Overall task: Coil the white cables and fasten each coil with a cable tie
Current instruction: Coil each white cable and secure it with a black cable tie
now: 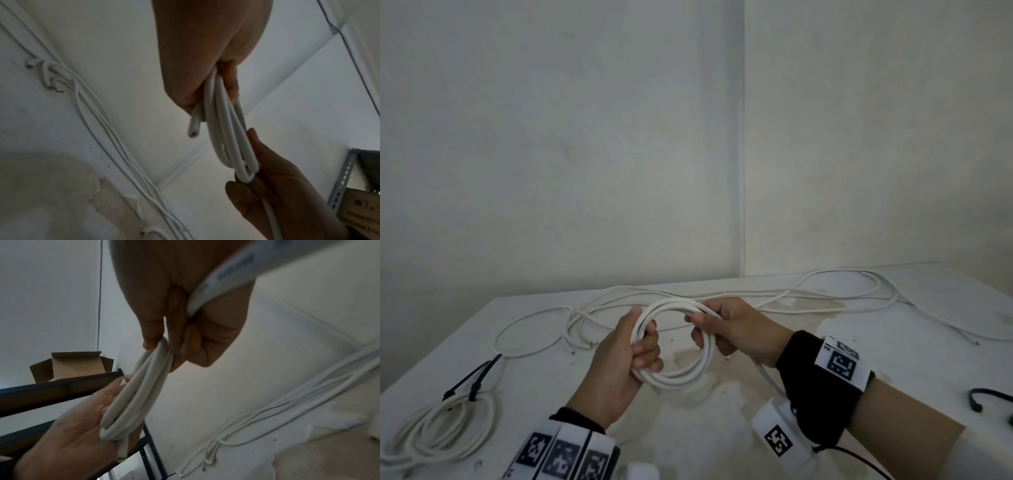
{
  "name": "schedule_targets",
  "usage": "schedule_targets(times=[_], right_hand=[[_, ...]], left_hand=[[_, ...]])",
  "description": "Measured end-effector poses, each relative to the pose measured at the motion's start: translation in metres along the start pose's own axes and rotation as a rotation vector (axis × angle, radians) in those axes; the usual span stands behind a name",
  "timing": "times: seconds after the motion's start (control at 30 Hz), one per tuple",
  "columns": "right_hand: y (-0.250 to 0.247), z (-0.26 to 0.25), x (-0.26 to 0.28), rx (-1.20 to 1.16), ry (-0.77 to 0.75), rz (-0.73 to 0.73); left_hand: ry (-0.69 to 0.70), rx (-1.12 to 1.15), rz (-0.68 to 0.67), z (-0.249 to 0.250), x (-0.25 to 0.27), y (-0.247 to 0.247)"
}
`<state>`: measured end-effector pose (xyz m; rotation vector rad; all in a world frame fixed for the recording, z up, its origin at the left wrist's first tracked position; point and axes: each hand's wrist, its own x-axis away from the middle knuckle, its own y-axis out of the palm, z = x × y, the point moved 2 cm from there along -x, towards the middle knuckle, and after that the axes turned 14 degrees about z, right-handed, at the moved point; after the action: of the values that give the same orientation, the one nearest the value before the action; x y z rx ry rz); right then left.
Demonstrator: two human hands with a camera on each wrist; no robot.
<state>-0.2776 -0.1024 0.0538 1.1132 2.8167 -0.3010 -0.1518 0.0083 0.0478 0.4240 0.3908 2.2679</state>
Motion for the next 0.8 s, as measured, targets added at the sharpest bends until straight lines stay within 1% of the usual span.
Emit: schedule_targets(times=[0.07, 0.13, 0.23, 0.3, 0.37, 0.47, 0.53, 0.63, 0.7, 0.8], right_hand=[[-0.004, 0.001, -0.001, -0.01, 0.013, 0.012], [-0.006, 0.002, 0.0, -0.008, 0.019, 0.006], [-0.005, 0.003, 0.001, 0.002, 0.019, 0.017], [-0.004, 0.004, 0.0, 0.041, -0.005, 0.042], [-0.006, 0.004, 0.001, 0.106, -0.051, 0.075], [-0.02, 0.005, 0.003, 0.122, -0.07, 0.179], [-0.032, 0.009, 0.006, 0.268, -0.144, 0.241], [-0.04, 0.021, 0.01, 0.482, -0.237, 0.28], [-0.042, 0.028, 0.013, 0.563, -0.279, 0.295], [-0.045, 0.033, 0.016, 0.619, -0.353, 0.351]], left_hand=[[-0.012, -0.028, -0.048, -0.002, 0.003, 0.0], [-0.02, -0.055, -0.068, -0.001, 0.005, 0.0], [0.037, -0.113, -0.029, -0.003, 0.006, 0.001], [0.083, -0.111, -0.001, -0.004, 0.005, 0.004], [0.108, -0.066, 0.039, -0.004, 0.002, 0.003], [0.105, 0.049, 0.105, 0.002, -0.006, -0.008], [0.101, 0.098, 0.132, 0.006, -0.011, -0.017], [0.105, 0.139, 0.155, 0.01, -0.014, -0.023], [0.119, 0.159, 0.157, 0.015, -0.015, -0.024], [0.142, 0.161, 0.17, 0.021, -0.018, -0.029]])
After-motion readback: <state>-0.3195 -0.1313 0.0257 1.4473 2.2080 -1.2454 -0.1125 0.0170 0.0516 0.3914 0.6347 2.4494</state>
